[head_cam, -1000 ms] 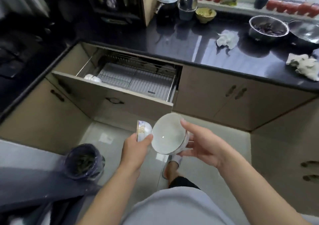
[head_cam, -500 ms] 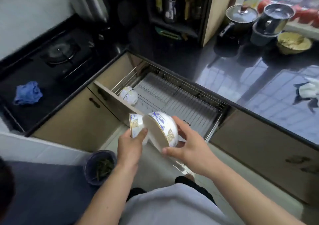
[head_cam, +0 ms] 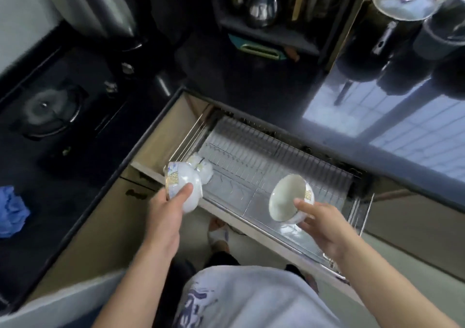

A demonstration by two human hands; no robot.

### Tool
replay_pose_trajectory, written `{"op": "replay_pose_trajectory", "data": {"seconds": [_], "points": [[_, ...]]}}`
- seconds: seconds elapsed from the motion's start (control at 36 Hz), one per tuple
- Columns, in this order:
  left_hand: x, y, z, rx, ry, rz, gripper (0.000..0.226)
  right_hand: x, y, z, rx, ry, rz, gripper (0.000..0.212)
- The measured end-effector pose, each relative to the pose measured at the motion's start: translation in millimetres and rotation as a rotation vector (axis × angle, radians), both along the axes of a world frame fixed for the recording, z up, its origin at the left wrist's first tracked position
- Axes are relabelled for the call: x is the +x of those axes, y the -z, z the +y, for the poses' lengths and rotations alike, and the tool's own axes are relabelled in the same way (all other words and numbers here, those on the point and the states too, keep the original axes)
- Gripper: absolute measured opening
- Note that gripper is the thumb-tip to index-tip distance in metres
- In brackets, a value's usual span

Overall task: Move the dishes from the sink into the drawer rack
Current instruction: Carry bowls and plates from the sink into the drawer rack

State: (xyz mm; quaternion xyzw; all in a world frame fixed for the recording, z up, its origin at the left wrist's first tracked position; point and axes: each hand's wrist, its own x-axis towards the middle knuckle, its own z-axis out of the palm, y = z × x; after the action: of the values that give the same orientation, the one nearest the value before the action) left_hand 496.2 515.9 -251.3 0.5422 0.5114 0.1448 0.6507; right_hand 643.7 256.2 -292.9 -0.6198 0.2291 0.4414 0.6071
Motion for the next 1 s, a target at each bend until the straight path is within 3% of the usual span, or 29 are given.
{"op": "replay_pose_trajectory", "data": {"seconds": [0.22,0.42,0.47,0.58,0.69,0.78,0.89,1.0], "points": [[67.8,72.9,134.9,0.071,0.363,0.188,0.012,7.4,84.7,137.1,-0.252,0.007,0.076,0.039],[109.6,144.5,169.6,0.086,0.459,0.218,0.006,-2.1,174.2,245.3,-0.340,-0.028,0.124,0.034],[112.2,156.7,176.5,0.100,0.488,0.224,0.005,-5.4,191.8,263.6,-0.373,-0.055,0.127,0.046],[107.9,170.3,188.0,0.145,0.524,0.260,0.006,-13.4,227.0,282.1,-0.462,-0.104,0.064,0.098],[102.2,178.5,191.6,0.171,0.506,0.272,0.005,-8.7,242.8,289.3,-0.487,-0.115,0.042,0.105],[100.5,185.2,195.3,0.171,0.475,0.269,0.004,-3.7,241.7,299.3,-0.507,-0.138,0.050,0.102],[99.1,185.9,195.5,0.183,0.463,0.242,0.002,-7.8,241.8,310.4,-0.516,-0.139,0.077,0.075],[98.3,185.7,195.7,0.196,0.436,0.222,0.002,-10.9,250.9,316.7,-0.480,-0.072,0.139,0.068]]}}
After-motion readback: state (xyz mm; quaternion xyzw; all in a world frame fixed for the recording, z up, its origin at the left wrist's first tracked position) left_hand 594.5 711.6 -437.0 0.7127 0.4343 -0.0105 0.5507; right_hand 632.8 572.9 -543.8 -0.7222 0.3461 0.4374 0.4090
